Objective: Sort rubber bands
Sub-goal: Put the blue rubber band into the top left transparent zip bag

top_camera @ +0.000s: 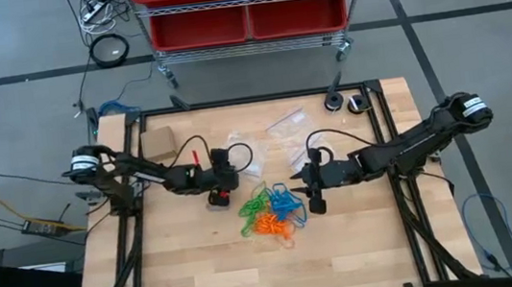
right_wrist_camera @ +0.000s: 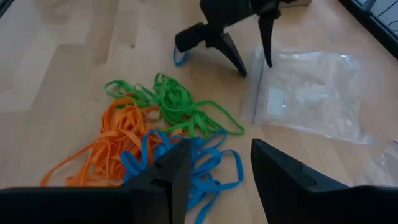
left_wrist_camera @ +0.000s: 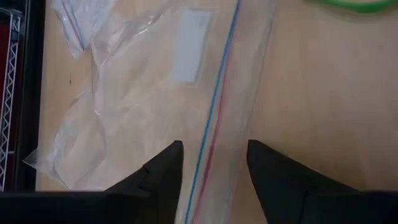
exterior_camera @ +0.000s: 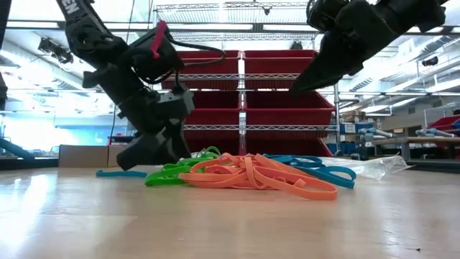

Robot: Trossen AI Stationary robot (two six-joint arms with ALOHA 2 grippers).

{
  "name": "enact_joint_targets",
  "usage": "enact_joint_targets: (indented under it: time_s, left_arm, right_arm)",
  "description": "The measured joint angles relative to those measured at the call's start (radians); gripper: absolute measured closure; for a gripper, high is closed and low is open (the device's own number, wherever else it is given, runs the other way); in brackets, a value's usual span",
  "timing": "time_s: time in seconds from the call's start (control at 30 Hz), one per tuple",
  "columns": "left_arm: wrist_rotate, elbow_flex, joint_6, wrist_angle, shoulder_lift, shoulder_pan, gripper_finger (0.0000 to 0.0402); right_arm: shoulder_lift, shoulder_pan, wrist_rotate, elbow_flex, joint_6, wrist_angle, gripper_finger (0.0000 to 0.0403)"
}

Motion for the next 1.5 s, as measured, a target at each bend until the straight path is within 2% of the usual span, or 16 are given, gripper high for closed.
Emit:
enact_joint_targets:
  time_s: [0.07,0.17,0.23,0.47,0.57,0.77,0.97,1.13,1.33,1.5]
  left_arm:
    - [0.007,0.016,0.001,-0.006,0.007,0.007,0.0274]
    - [0.003,0.05,0.016,-0.013,0.008,0.013,0.0362]
    - [0.002,0.078,0.028,-0.006,0.007,0.021,0.0388]
    - [0.018,0.167,0.025,-0.035,0.007,0.043,0.0398]
    - [0.088,0.244,-0.036,-0.125,0.005,0.04,0.0399]
    - [0.237,0.443,-0.179,-0.383,0.005,0.053,0.04]
    - [0.399,0.598,-0.258,-0.503,0.003,0.062,0.04]
    - [0.518,0.682,-0.309,-0.575,0.003,0.073,0.0401]
    - [0.521,0.71,-0.318,-0.7,0.003,0.081,0.0401]
    - [0.525,0.711,-0.337,-0.739,0.003,0.08,0.0401]
  right_arm:
    - [0.0,-0.001,0.0,0.0,-0.001,0.003,0.0255]
    - [0.0,-0.004,-0.001,0.0,-0.005,0.011,0.0262]
    - [0.0,-0.008,-0.003,0.0,-0.006,0.017,0.0267]
    - [0.0,-0.018,-0.002,0.0,-0.038,0.04,0.0282]
    - [0.0,-0.005,0.001,0.0,-0.128,0.065,0.0287]
    - [0.0,0.043,-0.003,0.0,-0.445,0.255,0.0282]
    - [0.06,0.026,0.003,0.0,-0.532,0.295,0.0251]
    - [0.165,0.03,0.116,0.019,-0.665,0.376,0.0229]
    - [0.26,0.033,0.239,0.133,-0.798,0.349,0.0232]
    - [0.301,0.029,0.251,0.237,-0.823,0.219,0.0245]
